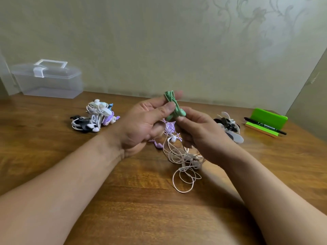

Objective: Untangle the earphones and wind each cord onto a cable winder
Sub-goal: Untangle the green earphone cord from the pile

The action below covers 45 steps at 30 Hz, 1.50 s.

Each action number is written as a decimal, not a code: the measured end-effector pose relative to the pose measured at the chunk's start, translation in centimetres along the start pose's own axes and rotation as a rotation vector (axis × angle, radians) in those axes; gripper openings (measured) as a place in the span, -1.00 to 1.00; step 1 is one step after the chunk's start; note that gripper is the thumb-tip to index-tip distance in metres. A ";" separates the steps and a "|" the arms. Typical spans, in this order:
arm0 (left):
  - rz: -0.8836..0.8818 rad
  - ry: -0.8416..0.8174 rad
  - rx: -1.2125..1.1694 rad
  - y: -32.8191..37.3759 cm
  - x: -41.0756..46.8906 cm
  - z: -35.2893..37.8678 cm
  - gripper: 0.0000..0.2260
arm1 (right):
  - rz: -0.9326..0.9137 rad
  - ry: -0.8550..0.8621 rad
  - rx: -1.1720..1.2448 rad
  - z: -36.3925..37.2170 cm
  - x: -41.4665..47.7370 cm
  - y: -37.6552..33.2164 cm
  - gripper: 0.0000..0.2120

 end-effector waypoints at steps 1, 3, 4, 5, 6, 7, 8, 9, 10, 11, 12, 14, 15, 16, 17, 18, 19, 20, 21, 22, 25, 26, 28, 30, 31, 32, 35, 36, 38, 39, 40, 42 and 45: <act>0.014 0.062 0.020 0.0 0.1 -0.4 -0.65 | 0.007 -0.006 -0.069 0.2 -0.1 0.1 -0.69; 0.064 0.188 0.131 0.5 0.3 -1.4 -0.64 | 0.026 0.001 -0.248 0.6 -0.1 0.2 -0.75; 0.085 0.233 0.234 0.7 0.2 -1.7 -0.64 | 0.029 0.015 -0.311 0.7 -0.1 0.2 -0.77; 0.098 0.259 0.351 0.8 0.2 -1.9 -0.63 | 0.022 0.045 -0.340 0.7 -0.1 0.0 -0.81; 0.104 0.276 0.475 0.7 0.2 -2.1 -0.62 | 0.005 0.084 -0.353 0.6 -0.1 -0.2 -0.87; 0.104 0.289 0.587 0.5 0.2 -2.3 -0.64 | -0.013 0.126 -0.350 0.6 -0.2 -0.6 -0.94; 0.096 0.306 0.689 0.3 0.1 -2.4 -0.67 | -0.031 0.168 -0.348 0.5 -0.4 -0.9 -0.93; 0.089 0.323 0.776 0.1 0.1 -2.6 -0.70 | -0.051 0.205 -0.359 0.4 -0.6 -1.3 -0.89; 0.090 0.345 0.842 0.0 0.1 -2.7 -0.71 | -0.075 0.230 -0.386 0.3 -0.7 -1.6 -0.86; 0.094 0.358 0.868 0.0 0.2 -2.8 -0.70 | -0.088 0.246 -0.413 0.3 -0.8 -1.9 -0.85; 0.099 0.363 0.860 0.0 0.2 -2.6 -0.70 | -0.094 0.252 -0.433 0.1 -0.8 -1.9 -0.85; 0.104 0.360 0.759 0.0 0.2 -2.7 -0.67 | -0.091 0.252 -0.468 0.0 -0.8 -1.8 -0.87; 0.099 0.360 0.698 0.0 0.2 -2.8 -0.66 | -0.088 0.249 -0.489 0.1 -0.9 -1.8 -0.89; 0.091 0.368 0.661 0.0 0.2 -3.0 -0.66 | -0.093 0.238 -0.506 0.3 -0.9 -1.8 -0.91; 0.088 0.373 0.640 0.0 0.2 -3.1 -0.67 | -0.100 0.227 -0.523 0.5 -0.8 -1.8 -0.93; 0.083 0.376 0.635 0.0 0.3 -3.1 -0.67 | -0.111 0.220 -0.540 0.6 -0.8 -1.7 -0.94; 0.079 0.376 0.642 -0.1 0.2 -3.2 -0.67 | -0.124 0.215 -0.558 0.8 -0.8 -1.7 -0.94; 0.068 0.377 0.669 -0.2 0.2 -3.1 -0.67 | -0.142 0.217 -0.575 0.8 -0.7 -1.7 -0.93; 0.060 0.376 0.703 -0.2 0.2 -3.1 -0.68 | -0.158 0.223 -0.590 0.8 -0.7 -1.7 -0.93; 0.047 0.380 0.740 -0.2 0.1 -3.1 -0.71 | -0.172 0.229 -0.602 0.7 -0.7 -1.7 -0.93; -0.002 0.337 0.900 -0.2 0.1 -2.7 -0.79 | -0.202 0.253 -0.603 0.2 -0.8 -2.0 -0.92; -0.021 0.312 0.925 -0.3 0.2 -2.5 -0.84 | -0.213 0.267 -0.603 0.0 -0.9 -2.2 -0.92; -0.068 0.251 0.906 -0.6 0.2 -2.1 -0.86 | -0.214 0.298 -0.618 -0.6 -1.0 -2.4 -0.93; -0.107 0.173 0.861 -1.0 0.2 -1.8 -0.81 | -0.205 0.318 -0.619 -1.2 -1.2 -2.5 -0.94; -0.126 0.116 0.833 -1.3 0.2 -1.6 -0.81 | -0.206 0.323 -0.613 -1.4 -1.3 -2.6 -0.94; -0.146 0.053 0.800 -1.5 0.2 -1.3 -0.83 | -0.211 0.325 -0.612 -1.6 -1.4 -2.8 -0.93; -0.168 -0.048 0.802 -1.8 0.0 -0.8 -0.84 | -0.228 0.303 -0.596 -1.4 -1.5 -2.9 -0.91; -0.158 -0.062 0.800 -1.7 -0.1 -0.6 -0.84 | -0.236 0.289 -0.581 -1.3 -1.5 -2.9 -0.91; -0.149 -0.099 0.722 -1.5 -0.1 -0.3 -0.85 | -0.259 0.257 -0.544 -1.3 -1.4 -3.1 -0.87; -0.152 -0.126 0.667 -1.4 -0.2 -0.1 -0.84 | -0.262 0.238 -0.509 -1.6 -1.3 -3.1 -0.84; -0.153 -0.148 0.599 -1.2 -0.3 0.0 -0.83 | -0.249 0.217 -0.449 -1.9 -1.2 -3.0 -0.79; -0.149 -0.164 0.416 -1.0 -0.4 0.3 -0.80 | -0.183 0.144 -0.255 -2.2 -0.9 -2.4 -0.72; -0.151 -0.180 0.237 -0.6 -0.6 0.9 -0.79 | -0.090 -0.025 0.045 -1.0 -0.6 -1.5 -0.74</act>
Point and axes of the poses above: each hand's wrist, its own x-axis towards the middle knuckle, its own z-axis out of the palm, y = z × x, the point moved 7 cm from there along x, towards the middle knuckle, and after that the axes turned 8 degrees about -y, right-handed, at the moved point
